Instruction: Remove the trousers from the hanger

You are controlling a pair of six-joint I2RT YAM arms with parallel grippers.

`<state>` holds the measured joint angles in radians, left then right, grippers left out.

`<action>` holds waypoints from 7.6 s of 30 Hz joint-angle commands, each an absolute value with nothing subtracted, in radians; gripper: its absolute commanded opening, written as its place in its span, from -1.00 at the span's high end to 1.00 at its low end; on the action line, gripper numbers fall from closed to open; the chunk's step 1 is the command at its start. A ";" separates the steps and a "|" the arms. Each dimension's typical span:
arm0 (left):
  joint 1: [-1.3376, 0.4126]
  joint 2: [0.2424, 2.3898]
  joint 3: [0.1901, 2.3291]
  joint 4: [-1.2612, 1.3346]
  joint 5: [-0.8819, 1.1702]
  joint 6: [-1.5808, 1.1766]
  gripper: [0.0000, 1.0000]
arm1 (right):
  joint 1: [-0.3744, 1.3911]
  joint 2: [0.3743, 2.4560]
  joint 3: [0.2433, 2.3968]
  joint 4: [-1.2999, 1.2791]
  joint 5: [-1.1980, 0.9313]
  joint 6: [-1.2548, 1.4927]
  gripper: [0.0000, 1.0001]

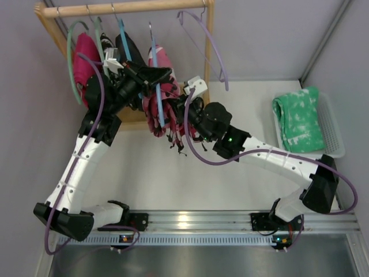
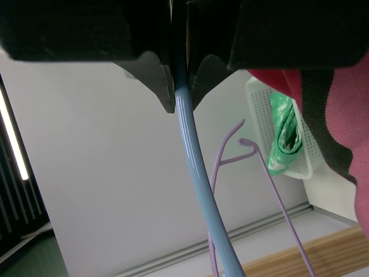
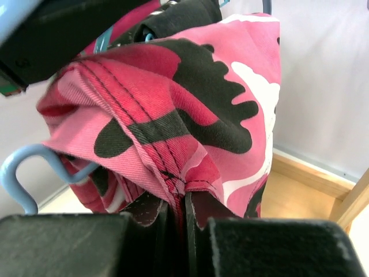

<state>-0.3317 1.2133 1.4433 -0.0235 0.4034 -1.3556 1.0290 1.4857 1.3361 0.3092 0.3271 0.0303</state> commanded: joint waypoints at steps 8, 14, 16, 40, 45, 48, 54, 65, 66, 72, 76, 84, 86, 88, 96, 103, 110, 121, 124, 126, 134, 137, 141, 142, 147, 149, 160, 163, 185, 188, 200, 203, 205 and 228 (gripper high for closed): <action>-0.324 1.088 1.335 0.133 0.413 -1.312 1.00 | 0.980 1.302 1.503 0.241 0.259 0.092 1.00; -0.324 1.085 1.295 0.117 0.422 -1.284 1.00 | 0.948 1.243 1.528 0.215 0.245 0.104 1.00; -0.322 1.081 1.266 0.107 0.426 -1.269 1.00 | 0.940 1.232 1.546 0.216 0.244 0.106 1.00; -0.324 1.051 1.031 0.048 0.423 -1.160 1.00 | 0.885 1.201 1.908 0.302 0.238 -0.083 1.00; -0.322 1.063 1.011 0.017 0.414 -1.154 1.00 | 0.858 1.218 2.028 0.313 0.210 -0.095 1.00; -0.324 1.072 1.000 0.015 0.411 -1.150 1.00 | 0.848 1.232 2.098 0.307 0.201 -0.101 1.00; -0.324 1.077 0.991 0.009 0.413 -1.135 1.00 | 0.815 1.221 2.135 0.328 0.215 -0.156 1.00; -0.328 1.065 0.980 0.012 0.446 -1.118 1.00 | 0.461 0.893 1.829 0.261 0.313 -0.192 1.00; -0.331 1.066 0.980 0.011 0.448 -1.117 1.00 | 0.431 0.870 1.806 0.247 0.327 -0.201 1.00; -0.357 1.060 0.982 0.031 0.477 -1.097 1.00 | 0.253 0.715 1.626 0.052 0.417 -0.389 1.00; -0.386 1.051 0.996 0.032 0.502 -1.062 1.00 | 0.218 0.697 1.554 -0.057 0.662 -0.572 1.00; -0.420 1.019 0.982 0.055 0.522 -1.057 1.00 | 0.207 0.603 1.128 0.142 0.792 -0.845 1.00; -0.420 1.012 0.977 0.055 0.529 -1.071 1.00 | 0.206 0.617 1.049 0.202 0.788 -0.902 1.00; -0.422 0.997 0.973 0.055 0.534 -1.086 1.00 | 0.203 0.644 1.008 0.262 0.790 -0.923 1.00; -0.426 0.962 0.953 0.055 0.531 -1.086 1.00 | 0.092 0.784 1.055 0.313 0.738 -0.881 1.00; -0.426 0.959 0.934 0.069 0.526 -1.092 1.00 | 0.028 0.785 1.167 0.202 0.718 -0.853 1.00; -0.428 0.980 0.954 0.078 0.534 -1.104 1.00 | -0.032 0.825 1.109 0.302 0.703 -0.911 1.00; -0.442 0.980 0.973 0.080 0.561 -1.057 1.00 | -0.183 1.205 0.983 0.580 0.451 -0.830 1.00; -0.443 0.986 0.988 0.080 0.572 -1.040 1.00 | -0.183 1.331 1.048 0.594 0.434 -0.772 1.00; -0.448 0.988 0.997 0.080 0.580 -1.025 1.00 | -0.183 1.408 1.097 0.566 0.426 -0.750 1.00; -0.451 1.002 1.014 0.080 0.586 -1.009 1.00 | -0.181 1.525 1.170 0.220 0.353 -0.586 0.16; -0.453 1.002 1.032 0.078 0.588 -1.005 1.00 | -0.183 1.487 1.134 0.138 0.305 -0.557 -0.23; -0.453 1.003 1.049 0.080 0.584 -0.991 1.00 | -0.186 1.387 1.134 0.003 0.270 -0.520 -0.61; -0.451 1.002 1.054 0.080 0.581 -0.983 1.00 | -0.195 1.367 1.143 -0.044 0.256 -0.502 -0.68; -0.453 1.002 1.071 0.081 0.560 -0.966 1.00 | -0.219 1.191 1.219 -0.322 0.100 -0.479 -0.99; -0.453 1.003 1.066 0.083 0.554 -0.973 1.00 | -0.222 1.123 1.252 -0.432 0.008 -0.476 -0.99; -0.451 0.994 1.072 0.231 0.494 -1.034 1.00 | -0.219 0.997 1.522 -0.495 -0.698 0.102 -0.99; -0.453 1.009 1.091 0.259 0.462 -1.054 1.00 | -0.155 0.930 1.343 -0.205 -0.715 0.372 -0.98; -0.443 1.115 1.212 0.272 0.420 -1.141 1.00 | 0.902 1.213 1.288 0.103 -0.180 0.526 -0.36; -0.443 1.126 1.226 0.273 0.425 -1.154 1.00 | 0.943 1.262 1.325 0.107 -0.175 0.545 -0.36; -0.436 1.103 1.230 0.273 0.405 -1.157 1.00 | 1.022 1.373 1.439 0.114 -0.169 0.575 0.20; -0.423 1.091 1.227 0.272 0.397 -1.160 1.00 | 1.028 1.381 1.448 0.123 -0.175 0.587 0.56; -0.413 1.083 1.220 0.272 0.394 -1.166 0.99 | 1.031 1.387 1.463 0.124 -0.173 0.600 0.80; -0.339 0.936 1.120 0.184 0.400 -1.043 -0.92 | 0.956 1.445 1.609 0.149 -0.251 0.811 1.00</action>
<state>-0.3527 0.9764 1.1294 0.1776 0.3985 -1.0977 0.9878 1.4273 1.5227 0.0273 -0.1905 0.7681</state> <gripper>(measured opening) 0.949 0.055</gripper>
